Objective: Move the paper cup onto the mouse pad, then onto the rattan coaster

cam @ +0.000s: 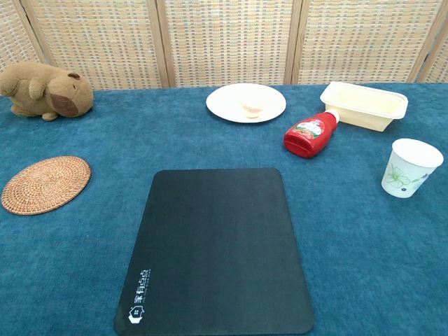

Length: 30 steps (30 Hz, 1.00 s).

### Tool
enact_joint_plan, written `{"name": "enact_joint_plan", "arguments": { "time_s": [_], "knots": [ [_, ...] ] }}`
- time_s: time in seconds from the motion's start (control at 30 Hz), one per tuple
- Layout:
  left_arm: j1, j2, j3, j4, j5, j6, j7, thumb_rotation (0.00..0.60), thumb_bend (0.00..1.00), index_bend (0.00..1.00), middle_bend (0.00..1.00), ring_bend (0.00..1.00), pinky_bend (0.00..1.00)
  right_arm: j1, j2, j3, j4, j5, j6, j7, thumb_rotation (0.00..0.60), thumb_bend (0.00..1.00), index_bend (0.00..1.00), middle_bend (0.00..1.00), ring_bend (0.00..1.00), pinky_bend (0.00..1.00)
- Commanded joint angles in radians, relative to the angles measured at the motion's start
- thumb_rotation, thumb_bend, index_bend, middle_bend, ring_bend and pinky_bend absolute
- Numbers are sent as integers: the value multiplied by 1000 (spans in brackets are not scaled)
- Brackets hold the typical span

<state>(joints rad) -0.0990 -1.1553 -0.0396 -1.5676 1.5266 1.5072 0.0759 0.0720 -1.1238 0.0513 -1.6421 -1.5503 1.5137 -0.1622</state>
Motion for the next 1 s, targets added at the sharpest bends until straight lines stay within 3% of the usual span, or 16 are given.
{"name": "enact_joint_plan", "arguments": {
  "time_s": [0.03, 1.0],
  "knots": [
    [-3, 0, 0, 3, 0, -5, -8, 600, 137, 0, 0, 0, 0, -1, 0, -1, 0, -3, 3, -1, 600, 46, 0, 0, 0, 0],
    [23, 16, 10, -9, 19, 38, -20, 600, 139, 0, 0, 0, 0, 3, 14, -11, -10, -13, -15, 32, 600, 46, 0, 0, 0, 0]
  ]
}}
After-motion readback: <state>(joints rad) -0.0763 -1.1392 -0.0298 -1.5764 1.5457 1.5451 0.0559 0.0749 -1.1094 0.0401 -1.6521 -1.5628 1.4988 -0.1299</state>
